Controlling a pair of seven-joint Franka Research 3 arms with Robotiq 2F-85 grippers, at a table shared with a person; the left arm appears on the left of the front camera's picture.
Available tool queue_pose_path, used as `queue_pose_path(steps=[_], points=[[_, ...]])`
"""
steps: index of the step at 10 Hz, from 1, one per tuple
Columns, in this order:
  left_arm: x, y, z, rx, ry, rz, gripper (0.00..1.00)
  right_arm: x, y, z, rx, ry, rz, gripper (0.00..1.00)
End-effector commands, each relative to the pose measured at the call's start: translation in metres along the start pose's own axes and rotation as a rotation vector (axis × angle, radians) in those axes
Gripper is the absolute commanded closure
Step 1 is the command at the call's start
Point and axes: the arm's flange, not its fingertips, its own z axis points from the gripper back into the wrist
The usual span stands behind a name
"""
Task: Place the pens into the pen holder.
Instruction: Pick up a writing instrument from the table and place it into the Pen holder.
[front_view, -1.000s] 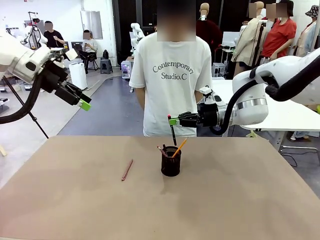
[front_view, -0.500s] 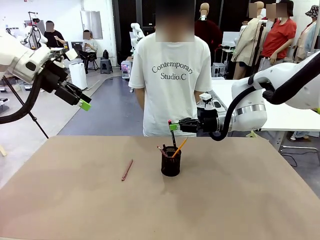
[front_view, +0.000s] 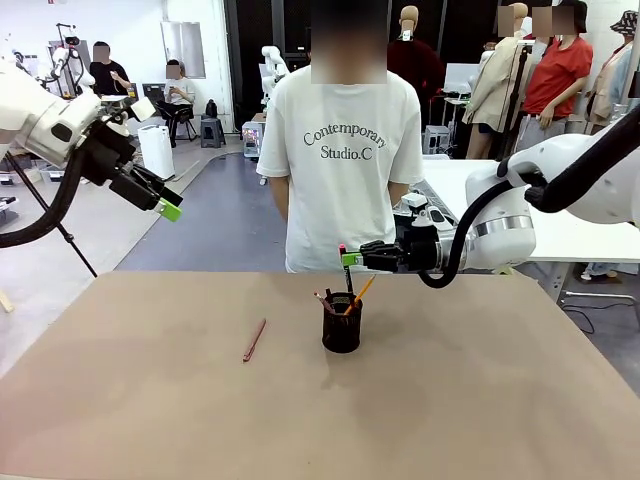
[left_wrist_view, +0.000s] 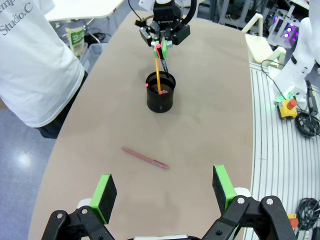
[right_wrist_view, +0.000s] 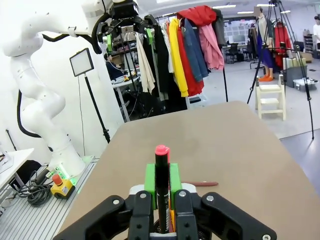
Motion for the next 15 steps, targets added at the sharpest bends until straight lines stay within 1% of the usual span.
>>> queue_pose_path(steps=[1,4,7,10,11,13,14,15], points=[[0.001,0.001,0.001,0.002,0.004,-0.003,0.00,0.000,-0.001,0.000,0.008,-0.028,0.039,0.56],[0.001,0.001,0.001,0.002,0.004,-0.003,0.00,0.005,0.001,0.001,0.006,-0.021,0.055,0.00],[0.001,0.001,0.001,0.002,0.004,-0.003,0.00,0.012,0.005,0.003,0.005,-0.014,0.074,0.00],[0.001,0.001,0.001,0.002,0.004,-0.003,0.00,0.019,0.011,0.003,-0.023,0.026,0.082,0.00],[0.001,0.001,0.001,0.002,0.004,-0.003,0.00,0.029,0.010,0.003,-0.033,0.058,0.090,0.00],[0.001,0.001,0.001,0.002,0.004,-0.003,0.00,0.049,0.026,0.006,-0.072,0.153,0.071,0.00],[0.001,0.001,0.001,0.002,0.004,-0.003,0.00,0.059,0.033,0.010,-0.050,0.201,0.068,0.00],[0.001,0.001,0.001,0.002,0.004,-0.003,0.00,0.070,0.043,0.015,-0.091,0.255,0.060,0.00]])
